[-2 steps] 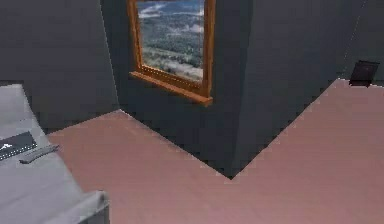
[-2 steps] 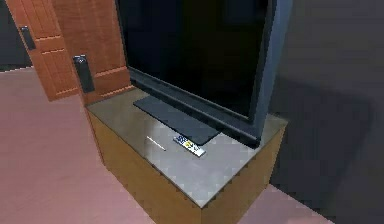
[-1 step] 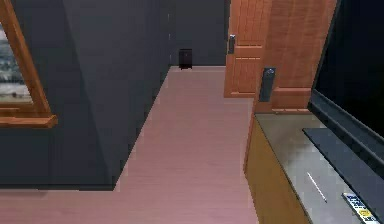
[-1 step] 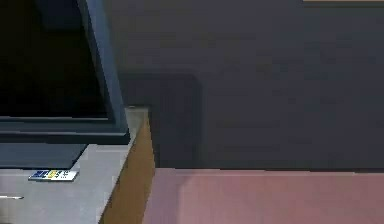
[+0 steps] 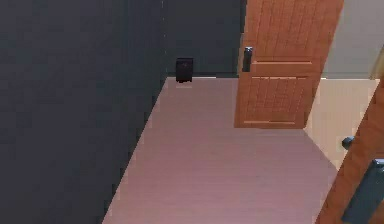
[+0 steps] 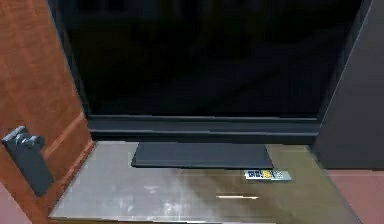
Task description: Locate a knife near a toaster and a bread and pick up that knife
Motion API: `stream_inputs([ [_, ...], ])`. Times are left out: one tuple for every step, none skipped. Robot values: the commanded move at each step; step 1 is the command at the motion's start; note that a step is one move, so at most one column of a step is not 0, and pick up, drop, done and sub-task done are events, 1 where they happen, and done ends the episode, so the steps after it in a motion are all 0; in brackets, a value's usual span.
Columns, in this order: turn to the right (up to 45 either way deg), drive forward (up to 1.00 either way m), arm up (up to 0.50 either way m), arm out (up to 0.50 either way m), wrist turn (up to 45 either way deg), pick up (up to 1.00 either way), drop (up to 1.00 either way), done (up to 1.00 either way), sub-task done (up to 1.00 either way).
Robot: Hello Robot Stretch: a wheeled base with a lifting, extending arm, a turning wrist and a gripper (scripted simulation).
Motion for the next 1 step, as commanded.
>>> stream_inputs([
  [0.0, 0.80, 0.00, 0.00, 0.0, 0.00, 0.00, 0.00, 0.00],
])
